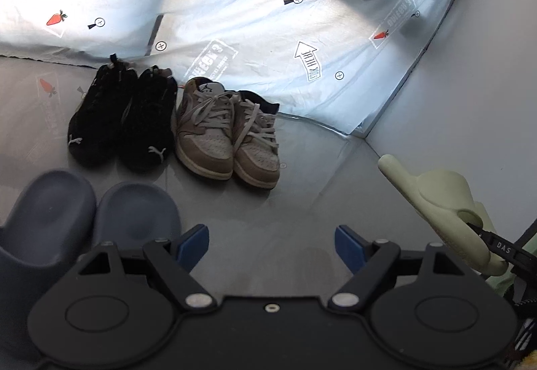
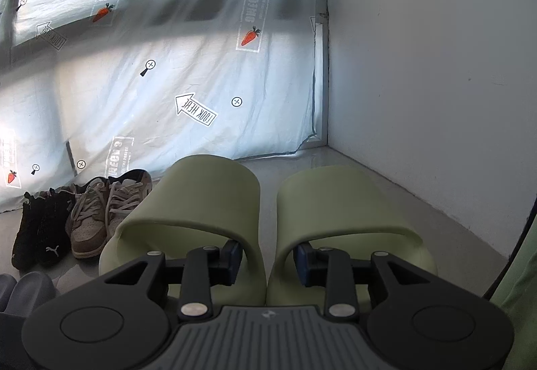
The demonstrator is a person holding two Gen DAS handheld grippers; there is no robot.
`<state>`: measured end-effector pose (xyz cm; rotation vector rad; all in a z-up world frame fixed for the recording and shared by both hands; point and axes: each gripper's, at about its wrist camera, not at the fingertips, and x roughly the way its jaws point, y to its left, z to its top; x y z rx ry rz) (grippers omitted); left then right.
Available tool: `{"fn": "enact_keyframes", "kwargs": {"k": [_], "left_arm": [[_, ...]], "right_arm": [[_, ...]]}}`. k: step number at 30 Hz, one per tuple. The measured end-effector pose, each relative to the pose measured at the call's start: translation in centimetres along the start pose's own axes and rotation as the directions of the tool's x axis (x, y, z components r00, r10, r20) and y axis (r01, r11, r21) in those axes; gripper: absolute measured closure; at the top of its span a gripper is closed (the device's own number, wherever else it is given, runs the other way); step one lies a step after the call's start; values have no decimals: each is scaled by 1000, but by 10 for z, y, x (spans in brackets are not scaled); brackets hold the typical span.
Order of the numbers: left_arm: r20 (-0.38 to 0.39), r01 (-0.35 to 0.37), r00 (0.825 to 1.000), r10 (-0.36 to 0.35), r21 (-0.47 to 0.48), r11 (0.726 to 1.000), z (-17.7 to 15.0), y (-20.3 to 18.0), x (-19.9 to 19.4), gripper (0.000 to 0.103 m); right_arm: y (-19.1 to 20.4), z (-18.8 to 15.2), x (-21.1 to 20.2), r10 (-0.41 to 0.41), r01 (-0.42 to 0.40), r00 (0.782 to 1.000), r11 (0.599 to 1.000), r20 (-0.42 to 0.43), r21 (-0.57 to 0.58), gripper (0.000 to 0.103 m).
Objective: Organize scattered shoes
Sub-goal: 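Carry the pale-green slides with the right tool toward the wall corner, then lower the pale-green slides against the wall and open the right tool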
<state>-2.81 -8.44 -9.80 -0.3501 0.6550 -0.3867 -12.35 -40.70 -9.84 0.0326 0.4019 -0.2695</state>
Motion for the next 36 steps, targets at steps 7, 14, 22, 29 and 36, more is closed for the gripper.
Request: {"fn": "enact_keyframes", "kwargs": {"k": [7, 14, 22, 29, 36], "left_arm": [[61, 26, 998, -26, -1, 1000, 10, -66, 32, 20], [66, -6, 998, 5, 19, 1000, 23, -121, 78, 21], [60, -66, 996, 65, 23, 998, 54, -142, 132, 20], [26, -134, 990, 137, -81, 988, 91, -123, 191, 20], [-9, -178, 984, 178, -58, 982, 114, -122, 239, 20]], "right_arm": [[-62, 26, 34, 27, -27, 998, 999, 48, 17, 67], [-115, 45, 84, 53, -52, 996, 998, 69, -22, 67], [-158, 49, 157, 73, -71, 996, 997, 51, -42, 66], [-189, 57, 255, 81, -81, 997, 996, 7, -33, 65], [-196, 63, 358, 111, -111, 994, 993, -4, -27, 65]]}}
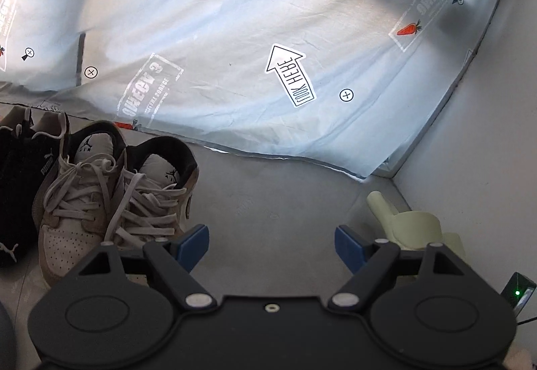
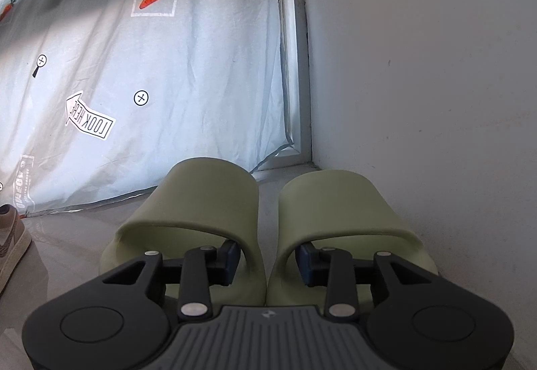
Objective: Organize scattered shoes
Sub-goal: 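Lower the pale-green slides against the wall and open the right tool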
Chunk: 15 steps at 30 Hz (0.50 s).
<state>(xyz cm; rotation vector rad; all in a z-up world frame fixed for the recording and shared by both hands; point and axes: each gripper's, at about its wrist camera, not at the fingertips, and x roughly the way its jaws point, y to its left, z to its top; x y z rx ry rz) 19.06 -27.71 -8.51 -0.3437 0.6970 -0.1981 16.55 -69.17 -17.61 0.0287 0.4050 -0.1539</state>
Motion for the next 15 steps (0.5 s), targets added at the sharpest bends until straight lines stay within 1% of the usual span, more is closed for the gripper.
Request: {"fn": "enact_keyframes", "kwargs": {"k": [4, 6, 9, 11, 13, 15], "left_arm": [[-41, -5, 999, 5, 5, 1000, -4, -3, 20, 20], [-73, -21, 997, 23, 16, 1000, -9, -3, 29, 20], [-111, -25, 994, 23, -12, 1000, -14, 1, 38, 20], [-118, -23, 993, 20, -18, 1000, -16, 4, 43, 20], [-124, -26, 992, 24, -16, 1000, -16, 5, 48, 20], [-133, -27, 991, 25, -19, 999, -16, 6, 51, 20]], "right_arm": [[1, 4, 42, 11, -10, 1000, 997, 2, -82, 65], [-3, 8, 60, 29, -29, 1000, 995, -5, -94, 65], [-11, 13, 89, 50, -53, 998, 993, -28, -109, 65], [-18, 17, 107, 54, -57, 998, 994, -38, -91, 65], [-31, 23, 127, 61, -62, 996, 998, -58, -22, 65], [-36, 26, 142, 46, -48, 997, 998, -59, -37, 65]]}}
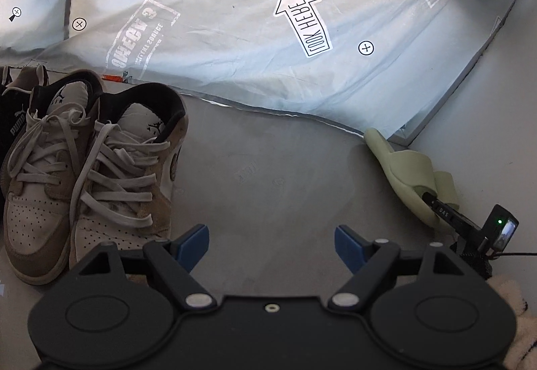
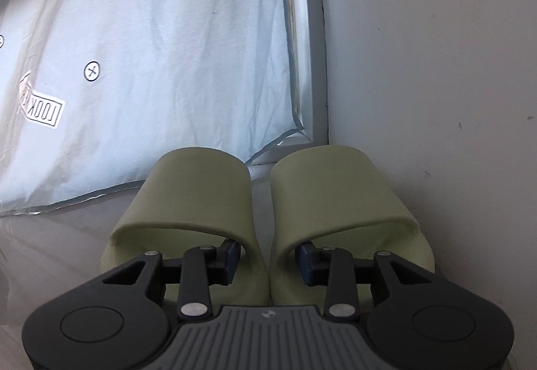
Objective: Organize scattered shoes
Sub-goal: 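Lower the pale-green slides against the wall and open the right tool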
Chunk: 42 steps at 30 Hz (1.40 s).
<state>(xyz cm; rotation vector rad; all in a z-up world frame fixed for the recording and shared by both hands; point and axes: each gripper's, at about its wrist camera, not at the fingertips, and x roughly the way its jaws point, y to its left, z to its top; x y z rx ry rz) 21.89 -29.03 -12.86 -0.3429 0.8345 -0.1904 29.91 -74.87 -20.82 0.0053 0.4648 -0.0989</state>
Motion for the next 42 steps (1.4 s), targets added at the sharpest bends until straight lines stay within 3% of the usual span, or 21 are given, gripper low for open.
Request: {"fn": "enact_keyframes", "kwargs": {"k": [15, 20, 26, 31, 35, 39, 42], "left_arm": [[-9, 8, 1000, -8, -6, 1000, -1, 0, 3, 20], [-10, 25, 1000, -25, 15, 1000, -3, -3, 1, 20], [-12, 39, 999, -39, 47, 998, -5, -9, 1, 20], [-14, 58, 998, -57, 35, 998, -5, -9, 3, 20], [-39, 72, 997, -70, 41, 997, -7, -12, 7, 20], [-34, 78, 997, -76, 57, 995, -7, -14, 3, 20], [-20, 73, 997, -72, 45, 996, -6, -10, -2, 20]], "right_arm": [[-19, 11, 44, 12, -11, 1000, 1000, -28, 15, 60], [-10, 9, 37, -9, 5, 997, 999, -77, -53, 42], [-20, 8, 24, 29, -28, 993, 1000, -113, 14, 23], [-19, 13, 3, 28, -23, 993, 999, -114, 40, 22], [4, 14, -14, 22, -21, 1000, 998, -12, 63, 18], [30, 19, 5, 87, -88, 996, 996, -9, -25, 13], [46, 23, 26, 58, -60, 998, 994, -24, -91, 13]]}}
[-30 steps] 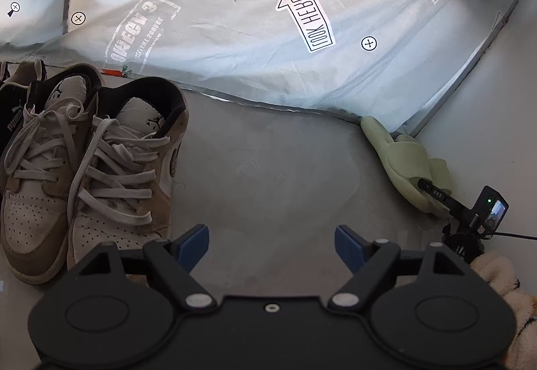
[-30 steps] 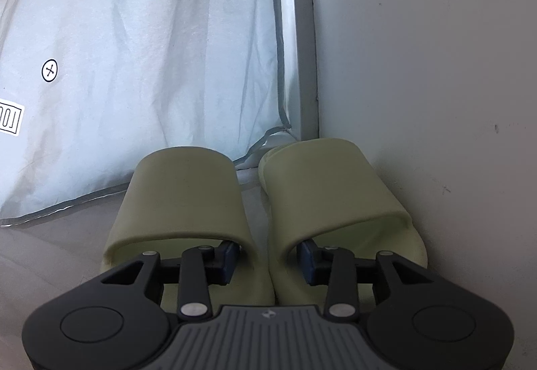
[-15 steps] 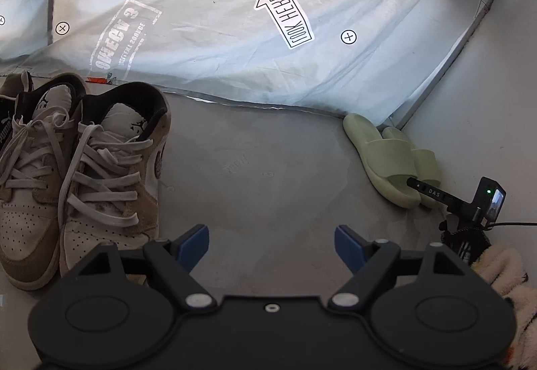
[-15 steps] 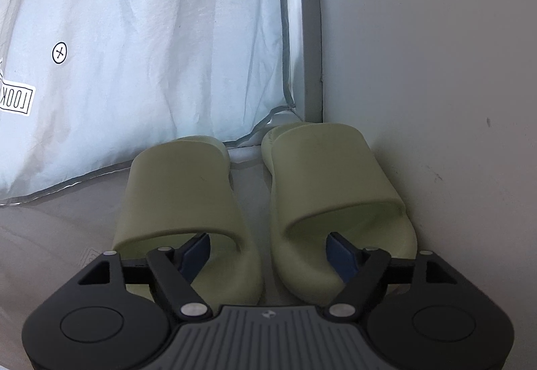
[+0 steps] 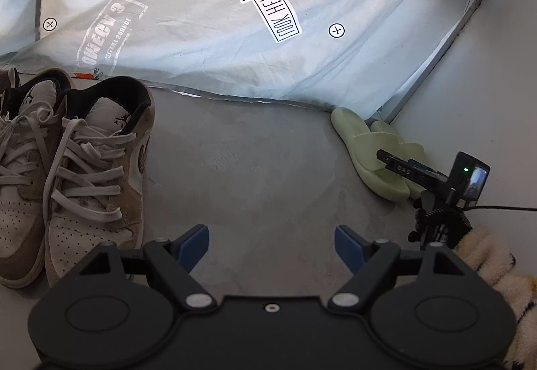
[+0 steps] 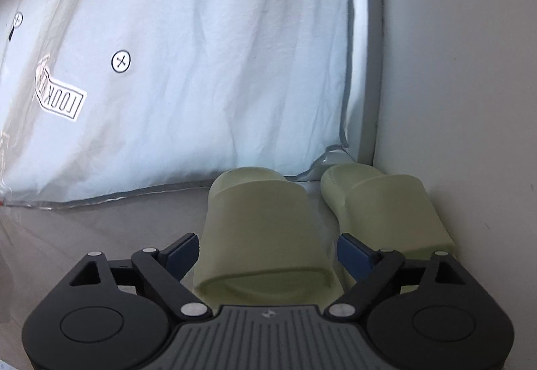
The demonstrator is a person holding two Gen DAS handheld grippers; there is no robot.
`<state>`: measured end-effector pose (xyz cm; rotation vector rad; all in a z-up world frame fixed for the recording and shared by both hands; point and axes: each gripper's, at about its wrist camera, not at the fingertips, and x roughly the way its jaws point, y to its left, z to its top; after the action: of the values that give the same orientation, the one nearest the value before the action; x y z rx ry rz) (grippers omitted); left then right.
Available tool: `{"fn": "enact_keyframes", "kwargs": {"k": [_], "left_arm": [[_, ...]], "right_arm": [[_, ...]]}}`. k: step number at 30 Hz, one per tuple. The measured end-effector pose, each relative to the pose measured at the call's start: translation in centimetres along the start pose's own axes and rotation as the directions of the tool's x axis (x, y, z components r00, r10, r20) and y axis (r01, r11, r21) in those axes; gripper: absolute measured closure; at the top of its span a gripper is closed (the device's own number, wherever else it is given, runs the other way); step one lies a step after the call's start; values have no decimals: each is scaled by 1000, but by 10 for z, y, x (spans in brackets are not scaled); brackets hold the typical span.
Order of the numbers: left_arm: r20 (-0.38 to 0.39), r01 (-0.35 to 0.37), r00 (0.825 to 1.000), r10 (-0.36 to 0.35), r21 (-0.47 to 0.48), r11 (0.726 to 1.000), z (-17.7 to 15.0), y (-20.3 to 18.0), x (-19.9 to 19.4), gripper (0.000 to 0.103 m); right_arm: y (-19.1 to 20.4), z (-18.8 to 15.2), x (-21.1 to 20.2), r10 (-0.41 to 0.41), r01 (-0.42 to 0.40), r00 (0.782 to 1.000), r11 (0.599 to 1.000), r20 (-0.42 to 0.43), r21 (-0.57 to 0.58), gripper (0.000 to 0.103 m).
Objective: Organize scattered shoes
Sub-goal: 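Lower the pale-green slides against the wall and open the right tool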
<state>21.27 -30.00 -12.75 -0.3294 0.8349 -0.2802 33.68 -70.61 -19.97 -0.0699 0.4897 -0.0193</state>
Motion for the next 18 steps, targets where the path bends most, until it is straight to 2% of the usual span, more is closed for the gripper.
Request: {"fn": "enact_keyframes", "kwargs": {"k": [3, 4, 9, 18], "left_arm": [[10, -3, 1000, 4, -29, 1000, -1, 6, -5, 20], [5, -4, 1000, 4, -39, 999, -2, 7, -5, 20], [-10, -8, 1000, 8, -41, 999, -2, 6, 0, 20], [-8, -12, 1000, 12, -41, 999, -1, 8, 0, 20]], "right_arm": [[8, 6, 18, -42, 42, 999, 999, -23, -19, 14], [8, 8, 19, -48, 48, 998, 999, -28, 0, 17], [18, 7, 18, -118, 118, 993, 993, -5, -7, 21], [47, 9, 17, -258, 258, 966, 966, -23, 8, 27]]}}
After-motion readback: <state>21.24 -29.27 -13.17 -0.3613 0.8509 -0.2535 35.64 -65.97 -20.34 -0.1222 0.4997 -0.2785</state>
